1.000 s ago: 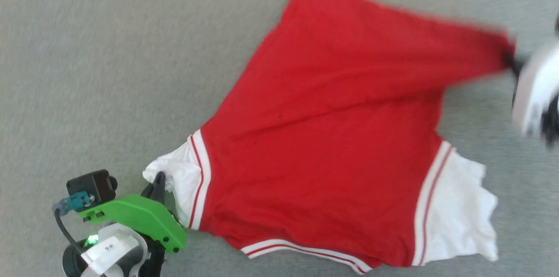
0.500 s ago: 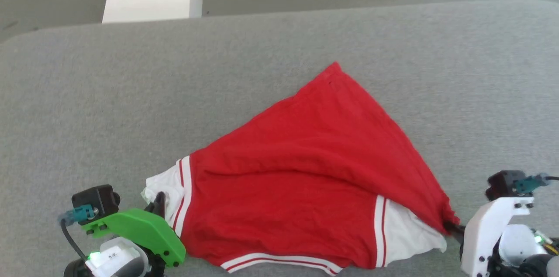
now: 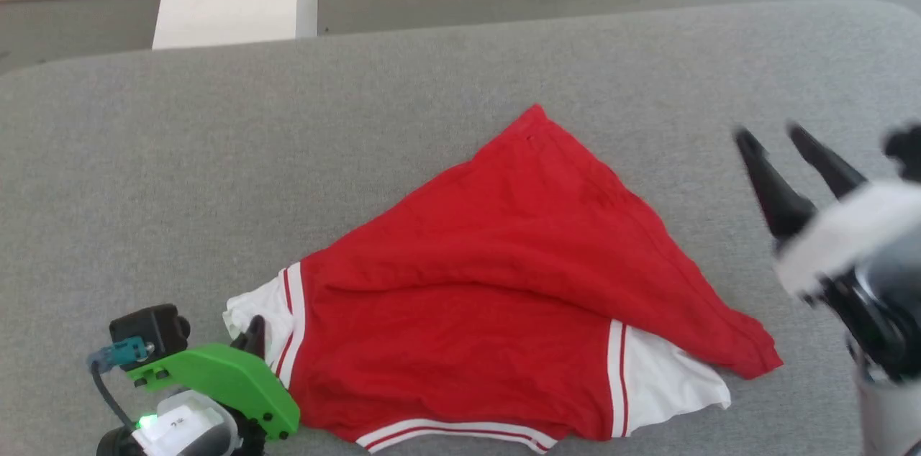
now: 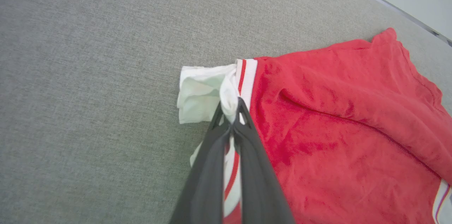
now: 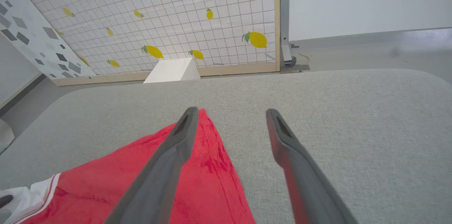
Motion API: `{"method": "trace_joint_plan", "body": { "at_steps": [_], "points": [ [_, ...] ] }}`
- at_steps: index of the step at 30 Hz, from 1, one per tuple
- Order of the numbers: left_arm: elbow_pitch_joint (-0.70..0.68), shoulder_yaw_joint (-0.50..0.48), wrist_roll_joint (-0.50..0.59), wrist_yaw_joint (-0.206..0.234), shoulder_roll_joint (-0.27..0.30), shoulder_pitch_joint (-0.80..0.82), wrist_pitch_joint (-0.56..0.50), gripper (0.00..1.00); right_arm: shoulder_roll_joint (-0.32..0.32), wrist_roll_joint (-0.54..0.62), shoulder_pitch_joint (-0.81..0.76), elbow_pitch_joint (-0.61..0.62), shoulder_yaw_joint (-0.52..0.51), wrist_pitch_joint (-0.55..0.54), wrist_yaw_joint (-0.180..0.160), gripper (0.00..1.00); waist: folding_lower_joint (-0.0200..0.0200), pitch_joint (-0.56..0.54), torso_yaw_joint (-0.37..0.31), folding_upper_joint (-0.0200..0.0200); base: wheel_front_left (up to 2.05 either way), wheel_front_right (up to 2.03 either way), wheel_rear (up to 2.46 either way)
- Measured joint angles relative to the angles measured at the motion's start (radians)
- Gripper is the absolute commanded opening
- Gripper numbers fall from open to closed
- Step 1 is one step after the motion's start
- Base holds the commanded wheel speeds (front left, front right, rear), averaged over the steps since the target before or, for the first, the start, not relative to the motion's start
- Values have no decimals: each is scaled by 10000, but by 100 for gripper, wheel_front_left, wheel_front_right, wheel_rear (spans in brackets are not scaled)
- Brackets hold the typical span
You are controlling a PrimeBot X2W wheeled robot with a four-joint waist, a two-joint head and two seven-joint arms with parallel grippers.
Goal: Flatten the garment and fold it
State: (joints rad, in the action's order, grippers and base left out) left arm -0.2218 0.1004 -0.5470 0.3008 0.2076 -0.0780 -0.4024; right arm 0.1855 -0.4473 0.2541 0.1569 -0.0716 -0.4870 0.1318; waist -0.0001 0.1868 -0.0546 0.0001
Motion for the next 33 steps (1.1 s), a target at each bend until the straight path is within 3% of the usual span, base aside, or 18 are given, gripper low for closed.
{"method": "trace_joint_plan", "body": {
  "at_steps": [9,19,31,32,33],
  "points": [
    [-153,318,25,-128,13,700,-10,0,217,656,3395,-2872,1845,-639,2,100,0,866,519,0,0,0,0],
    [100,723,12,-424,-257,1322,267,0,226,1799,6037,-6381,3292,-2732,4,100,1,2152,1588,0,0,0,0],
    [213,851,-4,-577,-428,1659,523,0,397,2520,7117,-7287,4073,-3967,2,100,0,3119,2294,0,0,0,0],
    [217,849,-4,-577,-430,1660,533,0,397,2454,7144,-7298,4071,-4071,2,76,0,3129,2306,0,0,0,0],
    [238,846,-4,-577,-428,1659,548,0,395,2334,7161,-7298,4061,-4148,2,13,1,3113,2307,0,0,0,0]
  ]
}}
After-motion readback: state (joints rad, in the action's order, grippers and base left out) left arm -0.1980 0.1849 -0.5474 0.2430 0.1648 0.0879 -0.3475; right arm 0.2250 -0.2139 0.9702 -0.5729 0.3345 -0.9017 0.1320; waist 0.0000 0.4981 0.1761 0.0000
